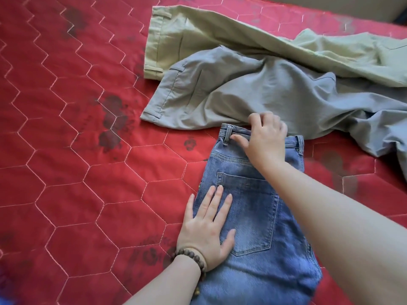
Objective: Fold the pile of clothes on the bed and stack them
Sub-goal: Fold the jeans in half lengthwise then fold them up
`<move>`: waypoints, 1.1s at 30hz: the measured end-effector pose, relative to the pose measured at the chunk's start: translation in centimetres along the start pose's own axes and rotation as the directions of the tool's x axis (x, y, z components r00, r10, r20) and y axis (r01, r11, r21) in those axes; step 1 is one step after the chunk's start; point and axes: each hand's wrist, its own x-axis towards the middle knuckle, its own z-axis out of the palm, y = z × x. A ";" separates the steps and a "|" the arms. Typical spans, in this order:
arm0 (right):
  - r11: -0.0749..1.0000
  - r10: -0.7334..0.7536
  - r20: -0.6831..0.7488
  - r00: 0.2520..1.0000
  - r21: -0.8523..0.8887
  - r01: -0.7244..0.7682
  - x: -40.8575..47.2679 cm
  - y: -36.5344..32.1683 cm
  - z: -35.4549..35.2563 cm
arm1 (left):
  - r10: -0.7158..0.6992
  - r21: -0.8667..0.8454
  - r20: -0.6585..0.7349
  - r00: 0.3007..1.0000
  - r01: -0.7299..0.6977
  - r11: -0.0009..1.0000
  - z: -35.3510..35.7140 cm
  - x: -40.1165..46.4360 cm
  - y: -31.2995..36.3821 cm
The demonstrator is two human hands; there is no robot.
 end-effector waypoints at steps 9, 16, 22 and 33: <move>0.903 -0.391 0.241 0.888 -0.084 0.421 -7.5 2.4 2.5 | -0.006 0.001 0.038 0.999 0.006 1.000 0.0 0.1 0.0; 0.925 0.156 0.149 0.976 -0.368 -0.092 -6.7 5.9 0.5 | -0.001 0.035 0.047 0.999 -0.001 0.999 0.1 0.2 0.0; 0.983 -0.168 0.144 0.975 -0.050 0.177 -18.0 0.4 1.5 | 0.009 0.064 0.016 1.000 -0.010 0.998 0.4 0.1 0.0; 0.998 -0.030 0.088 0.996 0.054 0.026 -28.0 -3.8 0.1 | -0.034 0.150 0.225 0.974 -0.001 0.989 0.1 -6.2 3.2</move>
